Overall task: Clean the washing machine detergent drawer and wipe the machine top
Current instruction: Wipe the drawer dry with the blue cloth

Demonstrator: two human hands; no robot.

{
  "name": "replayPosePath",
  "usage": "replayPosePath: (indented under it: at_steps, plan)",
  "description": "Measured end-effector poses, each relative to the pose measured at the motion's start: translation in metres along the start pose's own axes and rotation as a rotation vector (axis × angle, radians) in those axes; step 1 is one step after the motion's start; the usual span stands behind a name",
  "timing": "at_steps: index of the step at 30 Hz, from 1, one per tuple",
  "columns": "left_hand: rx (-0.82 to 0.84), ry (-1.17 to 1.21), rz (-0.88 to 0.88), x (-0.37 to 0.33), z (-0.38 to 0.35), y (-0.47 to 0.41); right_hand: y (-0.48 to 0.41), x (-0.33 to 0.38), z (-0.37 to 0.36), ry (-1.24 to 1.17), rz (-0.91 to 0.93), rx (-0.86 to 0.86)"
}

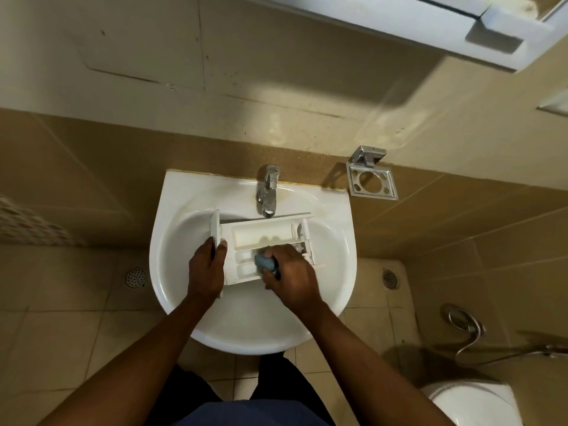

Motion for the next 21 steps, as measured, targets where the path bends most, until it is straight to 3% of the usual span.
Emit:
replayPosePath:
  at_steps: [7,10,13,18,21]
  plan:
    - [0.006,0.001,0.022,-0.006,0.002,0.004,0.001,-0.07,0.073,0.204,-0.336,-0.158]
    - [0.001,-0.014,-0.004,-0.006,0.002,0.003,-0.001,-0.055,0.054,0.191,-0.236,-0.156]
    - [0.01,-0.011,-0.003,-0.002,0.001,0.001,0.005,-0.02,0.017,0.021,-0.104,-0.144]
    - [0.002,-0.032,-0.021,-0.007,0.002,0.004,0.008,0.007,-0.006,-0.021,0.059,0.018]
    - [0.002,-0.003,-0.022,-0.002,0.004,0.001,0.005,-0.018,0.022,0.002,-0.012,0.008]
Point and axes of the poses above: each hand's wrist, its own y-axis away from the middle knuckle, its own z-axis out of the back of the hand, x = y × z, the point moved 3 cm from there along -y, towards the middle knuckle, and after that the axes turned 7 degrees about -y, right-handed, at the moved point
